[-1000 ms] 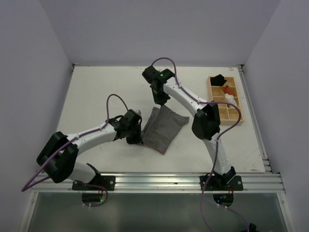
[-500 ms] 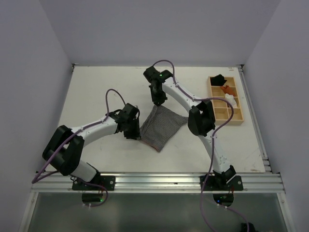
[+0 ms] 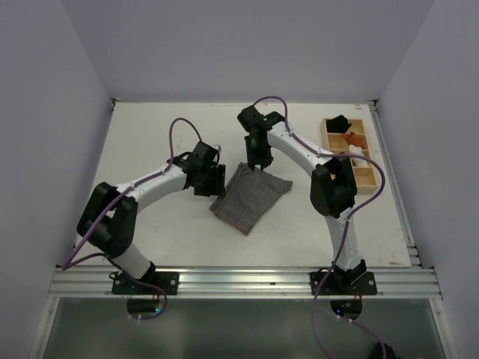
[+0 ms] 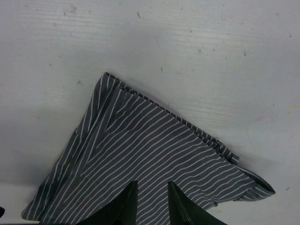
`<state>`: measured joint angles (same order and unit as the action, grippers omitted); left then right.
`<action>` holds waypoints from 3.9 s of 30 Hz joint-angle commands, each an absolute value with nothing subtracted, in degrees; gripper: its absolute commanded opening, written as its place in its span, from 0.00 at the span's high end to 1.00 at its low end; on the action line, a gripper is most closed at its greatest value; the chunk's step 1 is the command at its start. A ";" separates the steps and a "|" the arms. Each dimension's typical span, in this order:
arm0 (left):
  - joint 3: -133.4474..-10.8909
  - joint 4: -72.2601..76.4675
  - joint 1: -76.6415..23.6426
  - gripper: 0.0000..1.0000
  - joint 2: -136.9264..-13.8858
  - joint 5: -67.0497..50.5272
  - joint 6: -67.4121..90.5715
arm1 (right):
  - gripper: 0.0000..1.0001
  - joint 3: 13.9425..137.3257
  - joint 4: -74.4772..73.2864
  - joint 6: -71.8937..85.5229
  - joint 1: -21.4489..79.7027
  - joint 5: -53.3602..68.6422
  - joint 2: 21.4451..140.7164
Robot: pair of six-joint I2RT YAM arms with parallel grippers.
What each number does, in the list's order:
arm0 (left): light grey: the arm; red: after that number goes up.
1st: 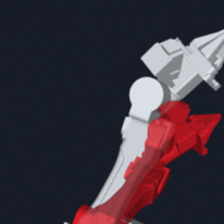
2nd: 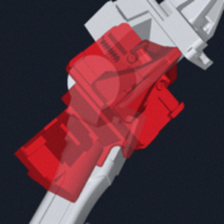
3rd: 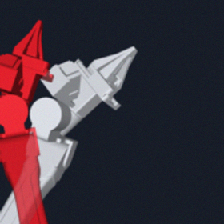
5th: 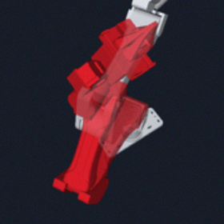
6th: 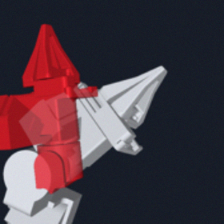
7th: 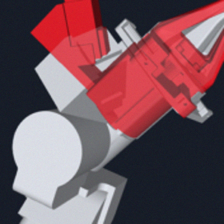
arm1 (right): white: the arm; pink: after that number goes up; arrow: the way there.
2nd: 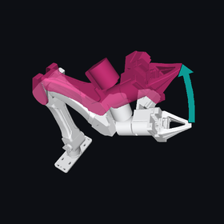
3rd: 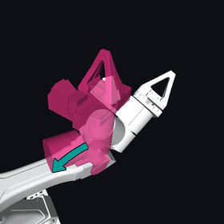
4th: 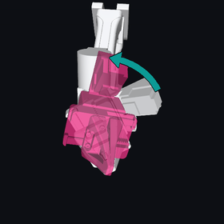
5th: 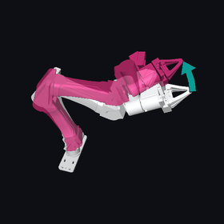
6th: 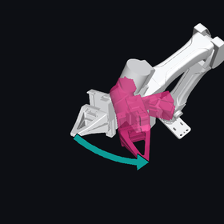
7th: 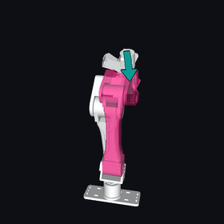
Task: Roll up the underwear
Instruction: Fold the underwear
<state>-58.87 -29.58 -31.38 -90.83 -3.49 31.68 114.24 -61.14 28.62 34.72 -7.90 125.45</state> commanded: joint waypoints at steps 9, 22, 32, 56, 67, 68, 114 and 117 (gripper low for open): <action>-61.44 -25.14 -30.41 0.52 -99.06 -10.53 23.11 | 0.66 98.71 -53.71 27.61 27.70 -6.60 118.74; -50.45 -15.39 -35.06 0.64 -91.67 -22.67 35.58 | 0.66 109.50 -53.96 12.83 21.19 -8.35 125.16; -57.65 -27.31 -34.55 0.48 -85.61 -15.74 33.93 | 0.68 99.16 -57.57 26.43 25.83 -3.17 110.67; -32.35 -3.96 -25.84 0.62 -80.42 -33.40 35.42 | 0.75 81.57 -43.42 53.43 53.00 0.35 107.05; -31.29 2.02 -25.84 0.60 -82.44 -35.06 35.68 | 0.76 80.59 -43.50 55.90 55.19 -0.88 108.54; -31.20 2.28 -25.84 0.61 -82.96 -35.24 35.68 | 0.76 80.94 -44.11 55.99 55.37 -1.23 109.15; -28.56 8.26 -25.84 1.00 -87.19 -39.73 35.59 | 0.73 85.78 -51.42 58.71 58.01 -4.57 113.20; -28.57 8.09 -25.84 1.00 -87.10 -39.73 35.60 | 0.81 86.13 -51.33 58.80 58.01 -4.83 113.82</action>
<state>-29.12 5.96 -26.24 -87.13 -38.79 35.99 83.74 -50.28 57.54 57.87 -3.51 112.79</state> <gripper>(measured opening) 0.010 0.215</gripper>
